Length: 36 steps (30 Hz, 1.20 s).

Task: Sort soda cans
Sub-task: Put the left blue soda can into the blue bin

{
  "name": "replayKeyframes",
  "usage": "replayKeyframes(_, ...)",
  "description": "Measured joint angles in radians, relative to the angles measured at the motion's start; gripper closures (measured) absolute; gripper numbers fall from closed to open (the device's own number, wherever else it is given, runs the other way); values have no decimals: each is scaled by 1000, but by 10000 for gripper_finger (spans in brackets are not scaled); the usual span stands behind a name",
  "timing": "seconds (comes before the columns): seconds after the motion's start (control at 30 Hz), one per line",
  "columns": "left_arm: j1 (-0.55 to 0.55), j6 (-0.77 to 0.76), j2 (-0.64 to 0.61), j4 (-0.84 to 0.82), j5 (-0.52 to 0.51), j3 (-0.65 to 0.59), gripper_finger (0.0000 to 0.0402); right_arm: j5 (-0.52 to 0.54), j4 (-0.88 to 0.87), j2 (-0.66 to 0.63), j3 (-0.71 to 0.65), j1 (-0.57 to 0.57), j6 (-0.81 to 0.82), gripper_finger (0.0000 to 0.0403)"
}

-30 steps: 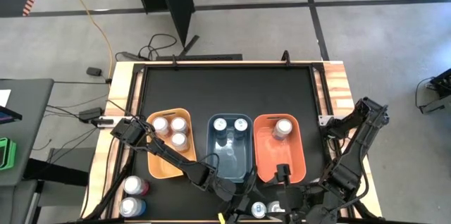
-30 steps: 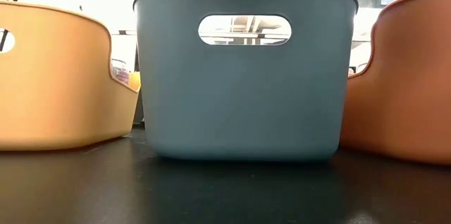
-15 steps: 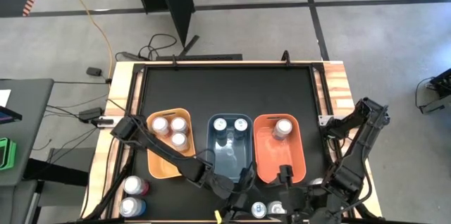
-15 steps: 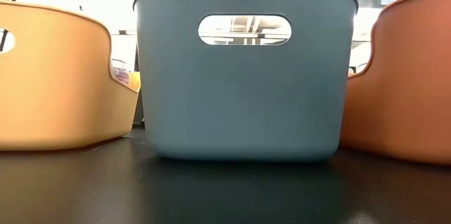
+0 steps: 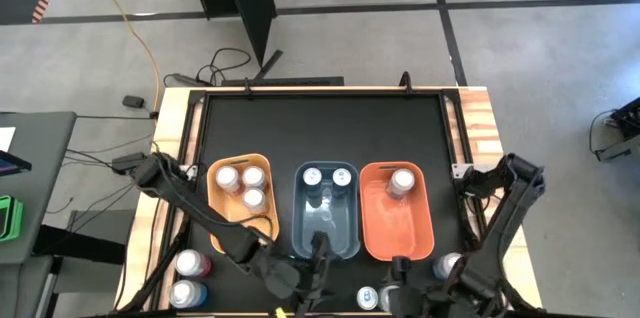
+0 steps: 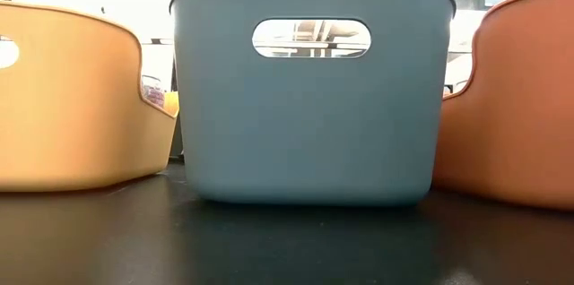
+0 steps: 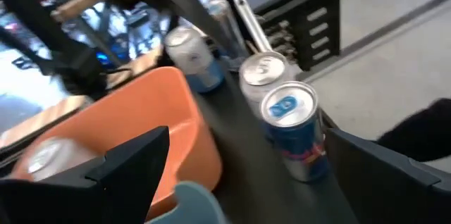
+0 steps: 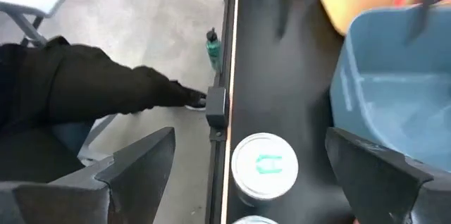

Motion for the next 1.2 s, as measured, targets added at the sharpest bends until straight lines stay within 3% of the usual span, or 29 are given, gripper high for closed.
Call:
replayKeyframes(0.27,-68,-60,-173,33,-175,-143,26,-47,2,67,0,-26,64,20)
replayKeyframes(0.6,-136,-110,-241,44,-327,-245,26,-75,-46,110,-1,-46,152,20)
replayKeyframes(1.2,-146,-118,-252,59,-345,-267,26,-194,-72,224,-2,-107,224,23)
